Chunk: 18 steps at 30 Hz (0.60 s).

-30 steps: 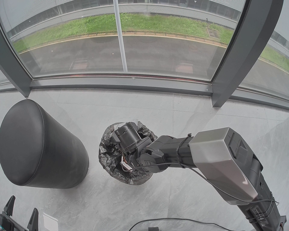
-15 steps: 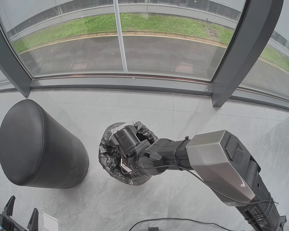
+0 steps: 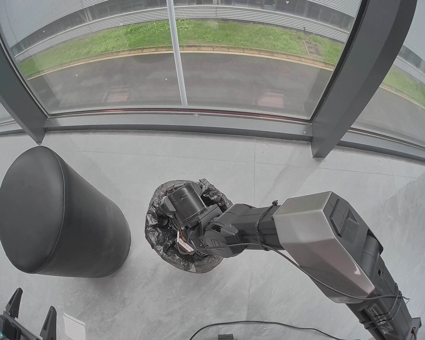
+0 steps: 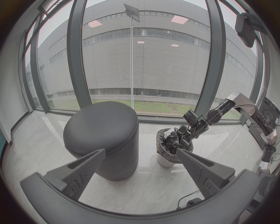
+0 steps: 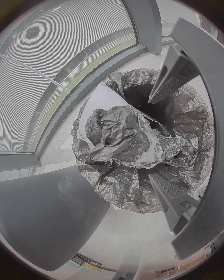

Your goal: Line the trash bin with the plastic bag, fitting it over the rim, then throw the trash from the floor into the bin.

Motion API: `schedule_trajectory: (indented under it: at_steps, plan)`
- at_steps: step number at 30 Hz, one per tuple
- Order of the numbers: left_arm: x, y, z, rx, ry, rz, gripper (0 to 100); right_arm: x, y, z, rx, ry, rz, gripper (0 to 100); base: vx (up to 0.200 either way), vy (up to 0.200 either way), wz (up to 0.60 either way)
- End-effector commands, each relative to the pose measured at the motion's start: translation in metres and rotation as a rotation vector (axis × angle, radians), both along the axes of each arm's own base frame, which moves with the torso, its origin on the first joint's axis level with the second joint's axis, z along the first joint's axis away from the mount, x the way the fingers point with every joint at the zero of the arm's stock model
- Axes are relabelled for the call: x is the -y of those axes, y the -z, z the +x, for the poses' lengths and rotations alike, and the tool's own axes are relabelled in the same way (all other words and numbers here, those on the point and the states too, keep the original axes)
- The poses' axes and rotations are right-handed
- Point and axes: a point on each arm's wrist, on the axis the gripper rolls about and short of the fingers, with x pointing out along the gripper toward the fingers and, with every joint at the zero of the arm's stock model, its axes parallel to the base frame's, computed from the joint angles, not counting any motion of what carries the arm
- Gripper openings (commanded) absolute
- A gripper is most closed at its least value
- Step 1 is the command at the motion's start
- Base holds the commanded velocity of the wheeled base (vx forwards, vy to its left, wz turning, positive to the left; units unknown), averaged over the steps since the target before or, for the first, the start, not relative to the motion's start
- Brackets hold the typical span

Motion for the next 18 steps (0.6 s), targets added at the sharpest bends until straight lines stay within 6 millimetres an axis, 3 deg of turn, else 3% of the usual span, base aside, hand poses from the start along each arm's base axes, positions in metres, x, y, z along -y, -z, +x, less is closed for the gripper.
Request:
schedule_trajectory:
  at_steps: [1,3,8,12,16,18]
  plan:
    - [0.0,0.005,0.0,-0.003,0.0,0.0,100,-0.002,-0.004,-0.003,0.001,-0.007,0.002,100,0.0,0.0,0.0]
    - [0.0,0.005,0.0,-0.001,0.0,0.0,100,-0.002,-0.005,-0.004,0.001,-0.008,0.002,100,0.0,0.0,0.0]
    - [0.0,0.005,0.0,-0.001,0.0,0.0,100,0.01,-0.036,-0.02,-0.057,-0.011,-0.053,100,0.0,0.0,0.0]
    - [0.0,0.005,0.0,-0.003,0.0,0.0,100,0.043,-0.06,-0.042,-0.255,0.02,-0.2,100,0.0,0.0,0.0]
    - [0.0,0.005,0.0,-0.003,0.0,0.0,100,0.064,-0.083,-0.061,-0.481,0.015,-0.134,100,0.0,0.0,0.0]
    - [0.0,0.005,0.0,-0.001,0.0,0.0,100,0.063,-0.088,-0.063,-0.511,0.036,-0.052,100,0.0,0.0,0.0]
